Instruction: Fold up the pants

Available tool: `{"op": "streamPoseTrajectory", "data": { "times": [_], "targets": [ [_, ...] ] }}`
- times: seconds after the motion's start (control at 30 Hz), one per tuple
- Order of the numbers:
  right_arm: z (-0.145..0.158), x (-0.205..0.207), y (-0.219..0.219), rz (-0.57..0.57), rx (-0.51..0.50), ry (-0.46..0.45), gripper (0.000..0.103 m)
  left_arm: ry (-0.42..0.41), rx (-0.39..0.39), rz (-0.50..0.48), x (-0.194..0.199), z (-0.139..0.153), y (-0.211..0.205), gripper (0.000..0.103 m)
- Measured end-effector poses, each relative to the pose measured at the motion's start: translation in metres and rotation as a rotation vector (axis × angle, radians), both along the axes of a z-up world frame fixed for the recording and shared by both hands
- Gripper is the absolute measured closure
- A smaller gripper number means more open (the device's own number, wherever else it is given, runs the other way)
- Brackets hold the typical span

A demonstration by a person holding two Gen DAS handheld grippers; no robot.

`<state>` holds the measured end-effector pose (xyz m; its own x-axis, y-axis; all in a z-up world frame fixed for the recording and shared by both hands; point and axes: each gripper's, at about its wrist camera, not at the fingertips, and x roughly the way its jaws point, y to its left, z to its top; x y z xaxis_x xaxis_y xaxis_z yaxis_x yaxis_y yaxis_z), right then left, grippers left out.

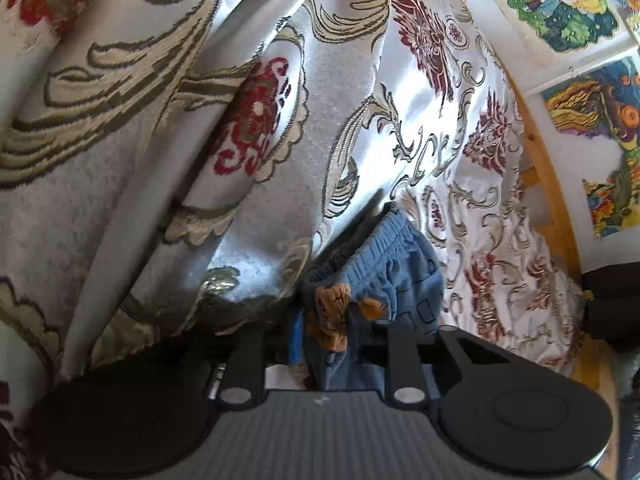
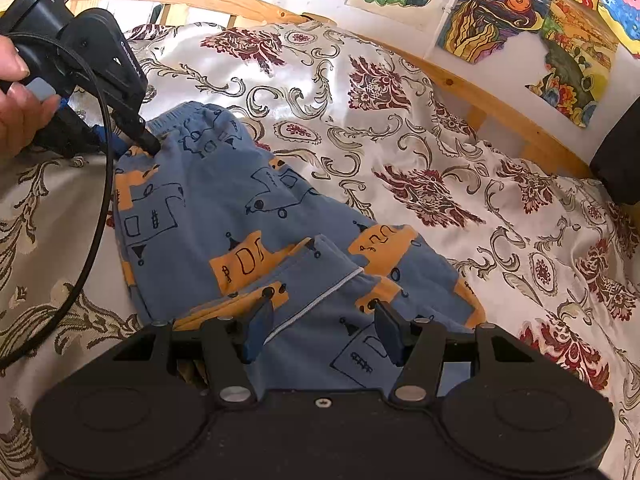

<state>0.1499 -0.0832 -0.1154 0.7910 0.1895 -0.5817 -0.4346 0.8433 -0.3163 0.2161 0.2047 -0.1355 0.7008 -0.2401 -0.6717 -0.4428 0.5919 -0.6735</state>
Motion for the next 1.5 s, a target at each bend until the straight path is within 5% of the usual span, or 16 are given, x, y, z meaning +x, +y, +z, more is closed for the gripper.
{"op": "streamPoseTrajectory", "data": {
  "times": [0.07,0.23,0.37,0.63,0.83,1.17,1.5],
  "targets": [
    [0.000,0.000,0.000,0.000,0.001,0.000,0.044,-0.001,0.043,-0.012,-0.001,0.004,-0.004,0.084],
    [0.000,0.000,0.000,0.000,0.000,-0.002,0.044,-0.020,0.293,-0.084,0.000,0.024,-0.030,0.087],
    [0.000,0.000,0.001,-0.001,0.001,-0.001,0.044,-0.034,0.394,-0.110,-0.002,0.034,-0.043,0.088],
    [0.004,0.001,-0.001,-0.011,0.012,0.007,0.037,-0.071,0.402,-0.105,-0.007,0.045,-0.046,0.090],
    [0.021,0.001,-0.019,0.003,0.070,0.019,0.036,-0.204,0.485,-0.137,-0.020,0.069,-0.063,0.090],
    [0.069,0.008,-0.097,0.023,0.171,0.105,0.035,-0.430,0.805,-0.356,-0.048,0.111,-0.149,0.090],
    [0.095,0.020,-0.193,-0.100,0.438,0.194,0.019,-0.574,1.030,-0.683,-0.084,0.111,-0.276,0.090]
  ]
}}
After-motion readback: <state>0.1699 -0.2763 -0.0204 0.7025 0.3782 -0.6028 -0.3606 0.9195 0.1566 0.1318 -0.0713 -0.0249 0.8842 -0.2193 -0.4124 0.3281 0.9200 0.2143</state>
